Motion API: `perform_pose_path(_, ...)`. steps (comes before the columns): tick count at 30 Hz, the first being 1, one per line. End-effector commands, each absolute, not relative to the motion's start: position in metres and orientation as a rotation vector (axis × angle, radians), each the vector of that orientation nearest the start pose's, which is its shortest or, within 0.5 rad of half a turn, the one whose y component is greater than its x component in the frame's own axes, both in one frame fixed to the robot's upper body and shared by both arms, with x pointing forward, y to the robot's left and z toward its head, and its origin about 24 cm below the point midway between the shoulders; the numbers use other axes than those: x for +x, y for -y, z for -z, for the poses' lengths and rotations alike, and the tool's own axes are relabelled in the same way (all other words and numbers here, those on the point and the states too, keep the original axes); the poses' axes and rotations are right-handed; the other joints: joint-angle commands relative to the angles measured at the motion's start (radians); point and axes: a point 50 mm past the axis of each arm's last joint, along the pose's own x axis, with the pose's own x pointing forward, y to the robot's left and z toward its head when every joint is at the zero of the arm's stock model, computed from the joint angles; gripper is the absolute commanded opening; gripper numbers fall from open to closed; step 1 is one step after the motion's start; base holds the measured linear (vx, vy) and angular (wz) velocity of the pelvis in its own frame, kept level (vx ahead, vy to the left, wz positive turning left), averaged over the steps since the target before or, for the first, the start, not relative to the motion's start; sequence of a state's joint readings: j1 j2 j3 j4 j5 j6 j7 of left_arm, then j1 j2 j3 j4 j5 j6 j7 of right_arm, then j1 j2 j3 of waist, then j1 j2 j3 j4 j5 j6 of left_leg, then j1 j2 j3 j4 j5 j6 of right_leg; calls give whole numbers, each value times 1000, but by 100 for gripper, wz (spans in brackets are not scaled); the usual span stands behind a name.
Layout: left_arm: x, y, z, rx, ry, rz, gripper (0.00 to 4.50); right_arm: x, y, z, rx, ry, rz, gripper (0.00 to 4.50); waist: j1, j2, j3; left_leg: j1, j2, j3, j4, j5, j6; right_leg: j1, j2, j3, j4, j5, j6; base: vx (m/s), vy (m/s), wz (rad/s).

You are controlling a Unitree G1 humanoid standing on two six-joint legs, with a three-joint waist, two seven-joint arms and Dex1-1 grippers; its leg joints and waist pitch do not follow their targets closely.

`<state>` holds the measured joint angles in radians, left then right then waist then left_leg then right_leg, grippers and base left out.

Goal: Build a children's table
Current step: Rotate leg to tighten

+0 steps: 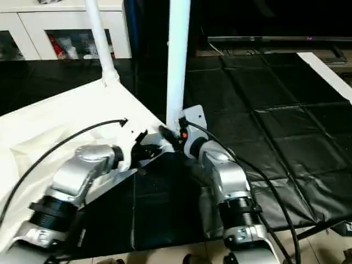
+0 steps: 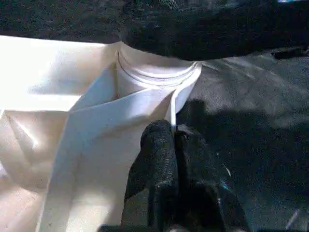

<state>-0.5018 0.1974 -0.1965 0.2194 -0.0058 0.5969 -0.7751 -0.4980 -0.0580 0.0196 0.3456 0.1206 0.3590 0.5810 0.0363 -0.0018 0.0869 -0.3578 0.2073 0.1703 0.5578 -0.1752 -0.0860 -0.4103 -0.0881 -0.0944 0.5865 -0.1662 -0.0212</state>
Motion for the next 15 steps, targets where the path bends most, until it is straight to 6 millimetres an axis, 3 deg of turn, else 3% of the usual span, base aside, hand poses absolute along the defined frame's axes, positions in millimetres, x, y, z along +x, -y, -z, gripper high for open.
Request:
perform_pose_path(1, 309, -91, -73, 213, -407, 1041, 0, 318, 86, -63, 90, -257, -874, 340, 8, 1, -62, -1, 17, 1, -57, -185, 60, 60, -50, 51, -70, -240, -189, 0, 0, 0)
perform_pose_path(3, 308, -95, -73, 230, -409, 1065, 0, 317, 93, -65, 84, -250, -899, 352, 11, 2, -65, -1, 17, 2, -54, -170, 64, 60, -51, 53, -66, -216, -195, 0, 0, 0)
perform_pose_path(4, 307, -102, -72, 264, -414, 1114, 0, 315, 105, -69, 55, -233, -980, 366, 12, 2, -65, -1, 18, 1, -54, -159, 66, 60, -50, 53, -63, -197, -201, 0, 0, 0)
perform_pose_path(6, 306, -109, -72, 304, -421, 1170, 0, 308, 117, -72, 5, -226, -1108, 378, 18, 1, -69, -2, 16, 2, -47, -125, 90, 64, -46, 52, -52, -109, -224, 0, 0, 0)
perform_pose_path(8, 305, -112, -72, 337, -426, 1227, 0, 306, 127, -72, -25, -240, -1175, 395, 23, 2, -70, -1, 19, 4, -44, -128, 105, 61, -48, 53, -49, -92, -242, 0, 0, 0)
perform_pose_path(10, 304, -114, -73, 358, -427, 1272, 0, 305, 134, -74, -40, -243, -1221, 405, 29, 2, -68, 0, 20, 6, -43, -152, 106, 55, -50, 54, -52, -120, -253, 0, 0, 0)
perform_pose_path(15, 300, -120, -74, 442, -442, 1422, 0, 304, 146, -82, -67, -260, -1362, 405, 36, 1, -66, 1, 24, 6, -46, -194, 87, 55, -53, 53, -56, -206, -241, 0, 0, 0)
